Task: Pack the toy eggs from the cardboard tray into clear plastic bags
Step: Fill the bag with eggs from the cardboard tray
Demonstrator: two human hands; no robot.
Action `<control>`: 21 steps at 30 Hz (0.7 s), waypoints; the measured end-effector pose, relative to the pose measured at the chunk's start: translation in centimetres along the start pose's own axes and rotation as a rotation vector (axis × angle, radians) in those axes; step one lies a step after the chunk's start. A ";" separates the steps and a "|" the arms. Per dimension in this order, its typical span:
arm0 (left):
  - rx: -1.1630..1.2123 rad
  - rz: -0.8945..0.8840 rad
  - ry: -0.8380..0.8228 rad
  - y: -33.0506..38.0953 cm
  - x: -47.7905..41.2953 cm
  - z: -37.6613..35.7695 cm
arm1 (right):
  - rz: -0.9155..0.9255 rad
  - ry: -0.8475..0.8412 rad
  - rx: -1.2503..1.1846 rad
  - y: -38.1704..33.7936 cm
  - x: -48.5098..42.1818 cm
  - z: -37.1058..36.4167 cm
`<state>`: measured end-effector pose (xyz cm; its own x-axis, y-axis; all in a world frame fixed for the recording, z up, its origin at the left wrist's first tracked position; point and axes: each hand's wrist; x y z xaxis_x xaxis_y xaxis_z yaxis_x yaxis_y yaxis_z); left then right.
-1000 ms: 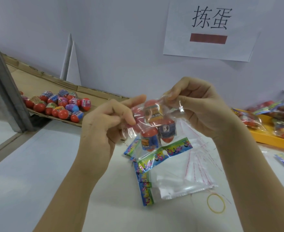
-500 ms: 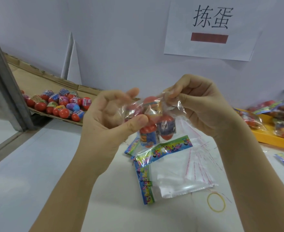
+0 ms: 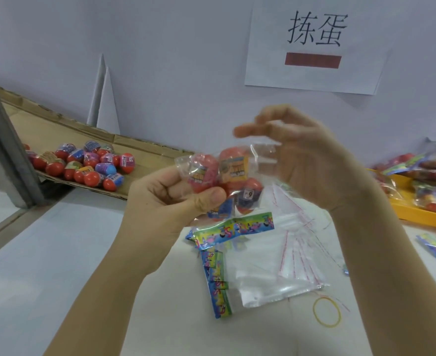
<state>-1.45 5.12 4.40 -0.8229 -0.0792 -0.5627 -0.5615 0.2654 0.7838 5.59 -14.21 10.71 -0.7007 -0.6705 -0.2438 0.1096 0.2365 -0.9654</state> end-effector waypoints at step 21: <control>-0.010 -0.016 0.380 -0.1 0.0 -1.8 | -0.162 0.159 0.325 1.1 -0.4 -2.3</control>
<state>-1.58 3.33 4.83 -0.7863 -0.4350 -0.4388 -0.5741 0.2518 0.7791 4.40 -12.07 10.01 -0.8249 -0.5575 -0.0930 0.1881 -0.1157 -0.9753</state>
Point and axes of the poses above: each hand's wrist, its own x-axis away from the middle knuckle, its own z-axis out of the back of the hand, y = z × x, and after that the axes turned 7 degrees about -z, right-handed
